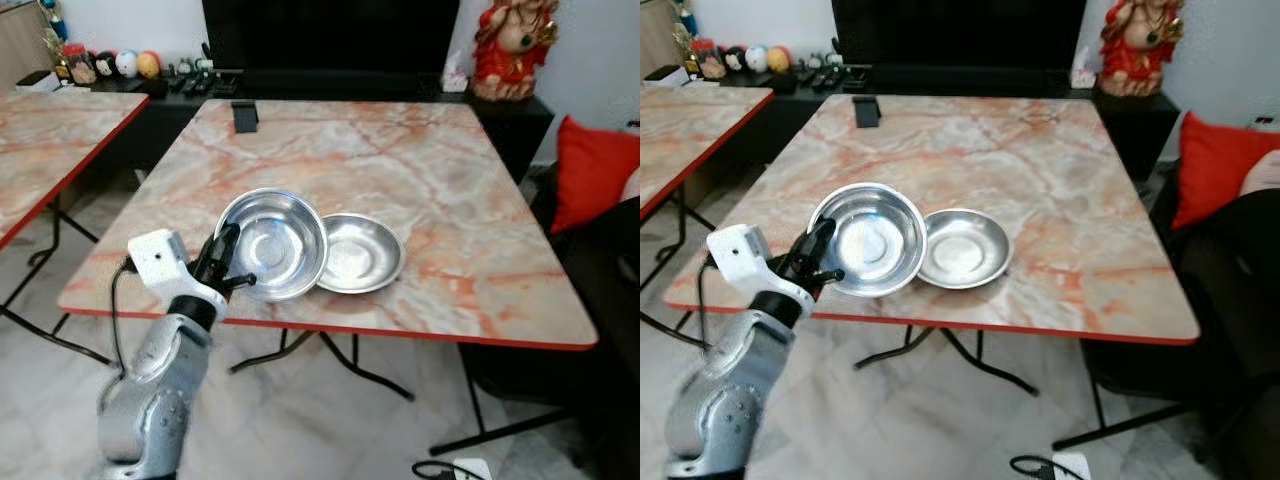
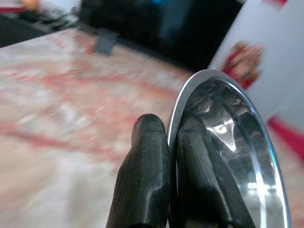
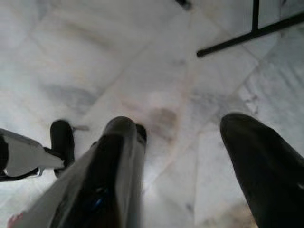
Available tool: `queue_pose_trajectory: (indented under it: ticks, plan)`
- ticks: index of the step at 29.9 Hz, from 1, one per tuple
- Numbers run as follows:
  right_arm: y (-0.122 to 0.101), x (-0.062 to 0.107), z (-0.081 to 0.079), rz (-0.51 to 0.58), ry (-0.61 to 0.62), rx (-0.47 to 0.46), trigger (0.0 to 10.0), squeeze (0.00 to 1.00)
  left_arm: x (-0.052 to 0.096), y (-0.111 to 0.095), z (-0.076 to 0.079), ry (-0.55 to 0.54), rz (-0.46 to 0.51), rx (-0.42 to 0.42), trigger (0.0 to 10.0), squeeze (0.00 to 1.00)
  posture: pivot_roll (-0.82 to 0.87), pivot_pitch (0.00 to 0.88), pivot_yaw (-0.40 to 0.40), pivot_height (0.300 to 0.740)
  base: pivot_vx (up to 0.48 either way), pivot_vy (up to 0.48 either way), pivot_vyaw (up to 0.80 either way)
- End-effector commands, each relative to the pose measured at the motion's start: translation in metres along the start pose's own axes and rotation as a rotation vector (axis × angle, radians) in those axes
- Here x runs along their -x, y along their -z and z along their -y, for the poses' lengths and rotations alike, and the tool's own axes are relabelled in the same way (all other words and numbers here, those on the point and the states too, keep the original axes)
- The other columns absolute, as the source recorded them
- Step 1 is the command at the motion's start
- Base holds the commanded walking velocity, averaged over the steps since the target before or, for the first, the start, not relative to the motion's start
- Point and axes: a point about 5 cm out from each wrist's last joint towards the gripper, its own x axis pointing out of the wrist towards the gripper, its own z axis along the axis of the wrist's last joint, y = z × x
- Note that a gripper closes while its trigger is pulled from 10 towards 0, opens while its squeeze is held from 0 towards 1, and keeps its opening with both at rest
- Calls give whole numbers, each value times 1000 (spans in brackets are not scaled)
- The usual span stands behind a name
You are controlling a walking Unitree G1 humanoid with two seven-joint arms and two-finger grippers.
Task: Setting the table
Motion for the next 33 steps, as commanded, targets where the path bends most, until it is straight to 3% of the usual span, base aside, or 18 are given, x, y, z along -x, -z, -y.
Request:
queue_pose_trajectory:
  ticks: [1,5,12,18,33]
  plan:
    - [0,0,-1,0,-4,4,10000,0,0,0,-5,20,-28,-55,10000,0,6,0,6,740,0,0,0]
    - [-1,0,-1,4,-1,-2,10000,0,2,-8,-19,38,-37,-137,10000,0,7,0,6,740,0,0,0]
    - [-1,0,0,6,2,-3,10000,0,4,-11,-27,10,-30,-138,10000,0,7,0,2,740,0,0,0]
    - [-1,0,0,-1,2,-13,10000,0,3,-7,-23,4,-17,-95,10000,0,5,0,-3,740,0,0,-72]
    - [-1,0,-1,-3,-2,-15,10000,0,1,-7,-18,3,-5,-71,10000,0,6,0,-3,740,0,0,-692]
